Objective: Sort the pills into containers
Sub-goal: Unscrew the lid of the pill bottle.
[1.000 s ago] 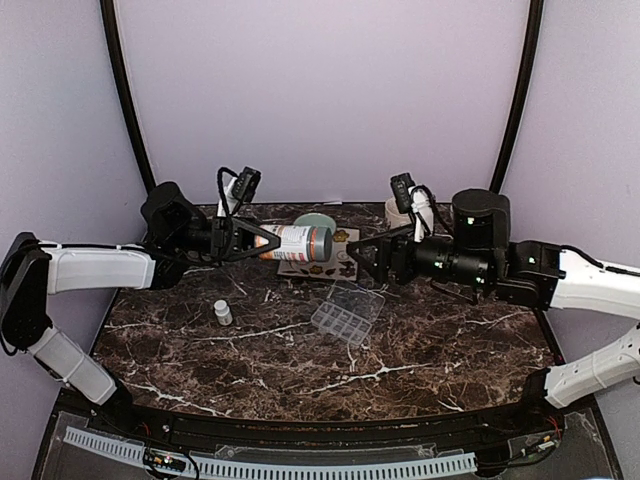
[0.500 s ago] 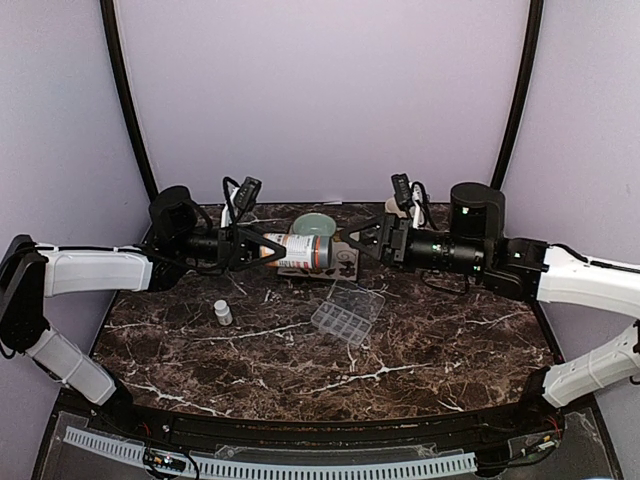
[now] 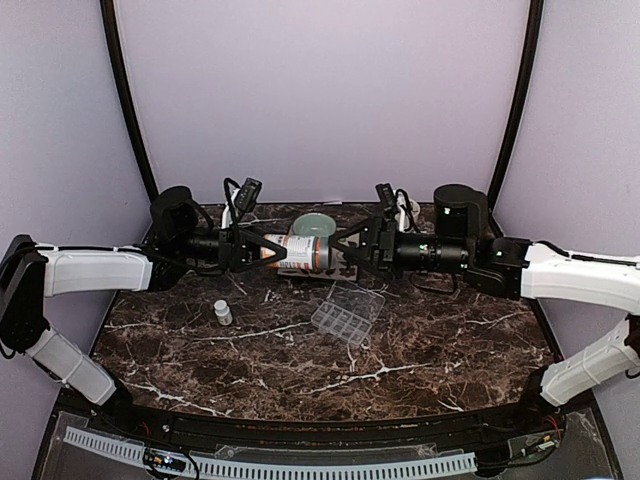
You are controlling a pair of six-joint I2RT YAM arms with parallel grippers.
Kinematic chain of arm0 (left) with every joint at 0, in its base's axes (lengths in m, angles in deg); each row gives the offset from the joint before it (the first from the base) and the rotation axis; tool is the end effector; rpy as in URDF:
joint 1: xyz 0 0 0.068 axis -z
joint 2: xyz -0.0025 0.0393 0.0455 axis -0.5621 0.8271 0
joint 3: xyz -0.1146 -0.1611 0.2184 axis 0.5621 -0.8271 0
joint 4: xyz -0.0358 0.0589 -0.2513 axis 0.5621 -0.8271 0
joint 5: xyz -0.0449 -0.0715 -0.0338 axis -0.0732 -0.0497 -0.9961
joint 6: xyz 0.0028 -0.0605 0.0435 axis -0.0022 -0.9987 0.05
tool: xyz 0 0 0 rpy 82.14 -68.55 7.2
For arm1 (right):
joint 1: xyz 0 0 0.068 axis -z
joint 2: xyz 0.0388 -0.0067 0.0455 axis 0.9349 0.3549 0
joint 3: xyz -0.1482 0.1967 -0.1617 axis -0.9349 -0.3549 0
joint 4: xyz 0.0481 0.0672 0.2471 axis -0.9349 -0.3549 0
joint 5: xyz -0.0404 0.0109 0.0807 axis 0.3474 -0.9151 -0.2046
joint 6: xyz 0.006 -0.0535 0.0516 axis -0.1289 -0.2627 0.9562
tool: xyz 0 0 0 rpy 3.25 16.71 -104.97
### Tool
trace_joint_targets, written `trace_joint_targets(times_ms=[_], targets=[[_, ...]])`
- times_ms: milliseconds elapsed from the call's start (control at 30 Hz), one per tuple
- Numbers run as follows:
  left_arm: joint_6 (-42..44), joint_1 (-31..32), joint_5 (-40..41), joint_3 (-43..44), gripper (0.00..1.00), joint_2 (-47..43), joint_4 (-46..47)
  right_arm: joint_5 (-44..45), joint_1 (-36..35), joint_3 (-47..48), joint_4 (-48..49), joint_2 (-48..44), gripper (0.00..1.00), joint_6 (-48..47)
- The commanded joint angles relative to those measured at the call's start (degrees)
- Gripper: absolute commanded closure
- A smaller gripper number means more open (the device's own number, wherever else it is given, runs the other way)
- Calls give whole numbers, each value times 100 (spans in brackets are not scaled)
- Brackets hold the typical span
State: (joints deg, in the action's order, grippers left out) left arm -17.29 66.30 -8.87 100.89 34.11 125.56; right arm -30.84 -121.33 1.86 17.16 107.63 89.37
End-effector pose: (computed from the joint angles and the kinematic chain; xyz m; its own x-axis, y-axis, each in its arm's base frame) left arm 0.2425 -0.2187 0.3152 -0.4689 0.0067 -0.8832 0.8755 -0.1288 -0.4658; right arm 0.1801 0.2640 0.3407 -0.8291 0.1903 -0.5257 -0.4567 0.3116 0.8332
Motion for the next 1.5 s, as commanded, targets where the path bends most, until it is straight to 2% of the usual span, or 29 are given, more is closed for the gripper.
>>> trace_joint_targets(times_ms=[0, 300, 800, 900, 1100, 1200, 1467], targets=[[109, -20, -43, 171, 76, -50, 99, -259, 52, 215, 441, 117, 22, 137], [101, -19, -42, 202, 76, -12, 114, -457, 51, 347, 545, 337, 23, 191], [54, -11, -57, 313, 76, 117, 161, -693, 44, 322, 742, 529, 31, 288], [37, -15, -63, 310, 76, 138, 170, -724, 46, 322, 752, 539, 38, 253], [-70, -3, -91, 315, 77, 176, 234, -931, 52, 340, 795, 626, 65, 124], [-344, -4, -197, 321, 76, 227, 483, -895, 52, 477, 416, 619, 73, -368], [-1846, -6, -643, 409, 77, 518, 1808, -425, 39, 582, -644, 300, 76, -2840]])
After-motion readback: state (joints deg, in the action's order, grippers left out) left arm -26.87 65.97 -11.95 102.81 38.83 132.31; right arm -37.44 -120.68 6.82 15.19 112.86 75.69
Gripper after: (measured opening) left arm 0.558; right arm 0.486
